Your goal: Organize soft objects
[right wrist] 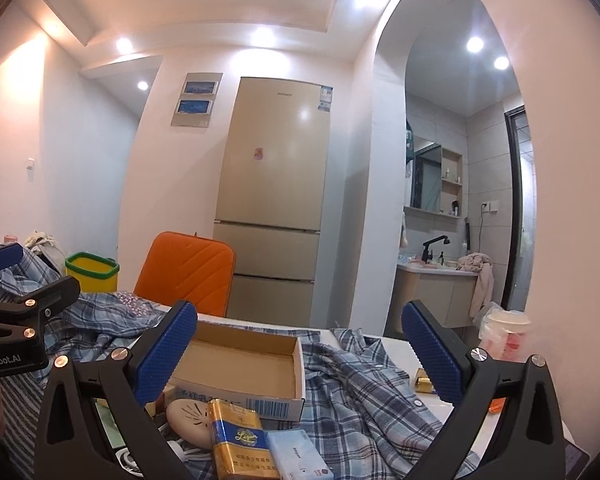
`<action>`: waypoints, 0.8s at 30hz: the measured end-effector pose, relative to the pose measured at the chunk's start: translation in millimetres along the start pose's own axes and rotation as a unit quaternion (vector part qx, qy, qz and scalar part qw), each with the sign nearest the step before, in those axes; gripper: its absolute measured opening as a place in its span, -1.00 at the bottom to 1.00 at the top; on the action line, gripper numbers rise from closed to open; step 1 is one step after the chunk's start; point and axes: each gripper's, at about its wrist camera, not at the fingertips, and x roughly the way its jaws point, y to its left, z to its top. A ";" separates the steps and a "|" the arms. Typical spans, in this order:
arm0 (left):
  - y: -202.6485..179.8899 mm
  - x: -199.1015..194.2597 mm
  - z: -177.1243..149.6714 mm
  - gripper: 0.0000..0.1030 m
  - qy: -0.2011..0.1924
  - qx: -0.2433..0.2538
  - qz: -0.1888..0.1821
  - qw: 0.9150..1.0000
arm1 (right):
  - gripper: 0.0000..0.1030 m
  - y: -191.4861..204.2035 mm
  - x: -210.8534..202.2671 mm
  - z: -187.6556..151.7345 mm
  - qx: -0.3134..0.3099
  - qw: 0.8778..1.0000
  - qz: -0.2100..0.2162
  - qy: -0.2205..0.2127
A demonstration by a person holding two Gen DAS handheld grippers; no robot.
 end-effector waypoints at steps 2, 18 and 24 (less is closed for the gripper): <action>0.4 0.3 -0.4 0.99 0.001 -0.001 0.003 1.000 | 1.00 0.0 2.4 -0.8 0.002 1.000 0.004 0.006; 5.2 -0.2 2.9 0.99 0.002 -0.015 -0.003 1.000 | 1.00 -22.7 -7.5 31.6 0.051 0.999 -0.002 0.002; 17.0 -4.1 22.9 0.99 0.021 -0.032 -0.001 0.999 | 1.00 -46.2 -0.8 49.5 0.088 0.995 0.035 0.042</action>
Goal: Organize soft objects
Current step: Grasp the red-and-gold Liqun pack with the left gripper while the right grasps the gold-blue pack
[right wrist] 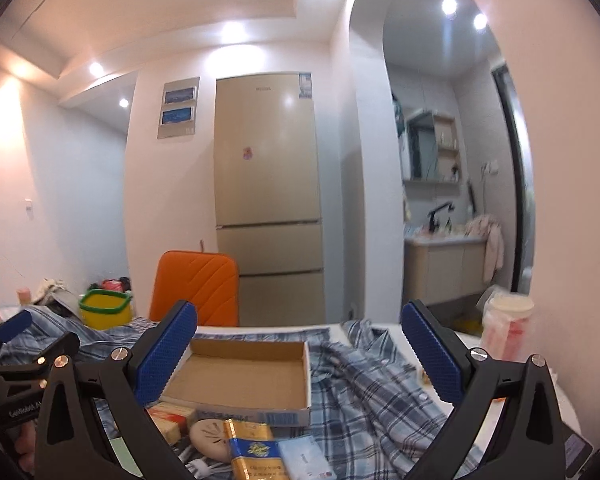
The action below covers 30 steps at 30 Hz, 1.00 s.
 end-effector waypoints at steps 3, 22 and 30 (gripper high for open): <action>0.2 -4.5 5.8 0.99 0.005 0.005 -0.007 1.000 | 1.00 -4.3 -1.2 6.5 -0.003 1.000 0.019 0.003; -40.5 38.0 -0.3 0.99 0.100 0.052 -0.025 0.993 | 1.00 4.5 35.8 -23.5 -0.023 1.000 -0.004 0.021; -36.1 86.8 -31.4 0.79 0.182 0.008 -0.038 0.982 | 1.00 2.4 60.2 -54.1 -0.031 0.995 0.016 0.089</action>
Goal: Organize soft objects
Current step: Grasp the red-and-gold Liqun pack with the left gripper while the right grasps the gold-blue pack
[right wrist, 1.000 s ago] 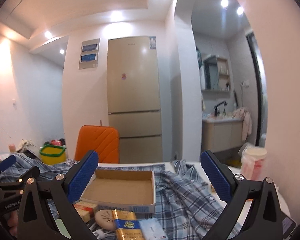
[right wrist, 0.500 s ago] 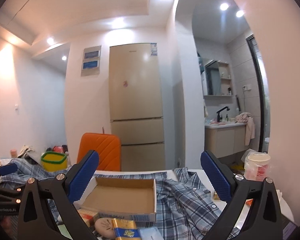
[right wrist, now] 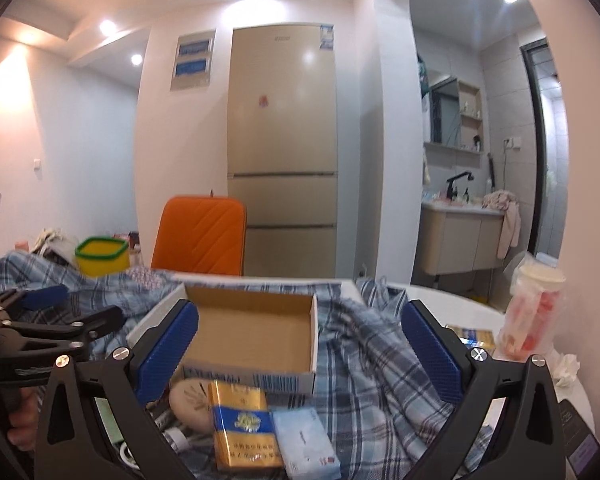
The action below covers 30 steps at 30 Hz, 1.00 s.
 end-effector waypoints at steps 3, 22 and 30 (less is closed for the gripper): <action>-0.4 13.3 -3.5 0.78 0.034 -0.004 -0.003 0.999 | 1.00 1.0 15.9 -6.1 0.021 0.998 0.049 0.040; -6.7 43.1 -20.8 0.22 0.147 0.011 -0.067 0.987 | 0.79 -4.3 32.9 -16.2 0.042 0.992 0.061 0.101; -11.6 48.2 -23.2 0.21 0.162 0.023 -0.067 0.984 | 0.79 -5.2 34.3 -17.5 0.044 0.991 0.070 0.110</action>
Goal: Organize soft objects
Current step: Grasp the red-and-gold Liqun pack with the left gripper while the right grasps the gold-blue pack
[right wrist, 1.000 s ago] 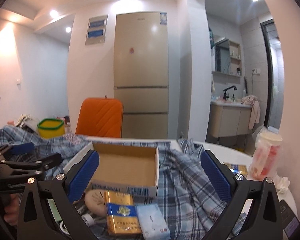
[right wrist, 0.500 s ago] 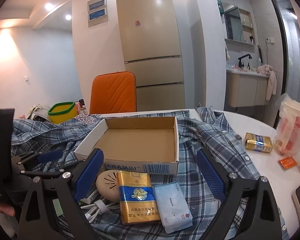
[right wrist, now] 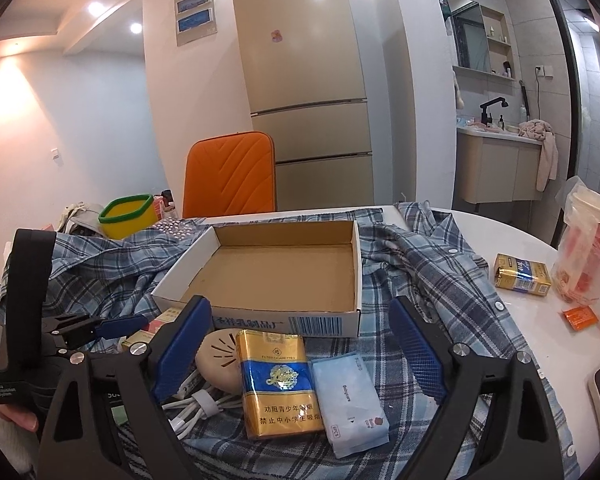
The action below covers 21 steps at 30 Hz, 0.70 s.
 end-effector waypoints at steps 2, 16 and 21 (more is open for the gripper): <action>-2.2 2.1 -0.4 0.23 0.006 0.006 0.000 1.000 | 0.79 -1.1 1.0 -0.1 0.003 1.000 0.001 0.002; -8.1 -0.5 -2.7 0.55 0.005 0.026 0.017 0.999 | 0.79 1.3 4.5 -1.6 -0.005 1.000 0.008 0.011; -6.8 -4.0 -2.2 0.33 -0.008 0.022 0.029 0.999 | 0.79 2.5 4.4 -1.6 -0.008 1.000 0.007 0.010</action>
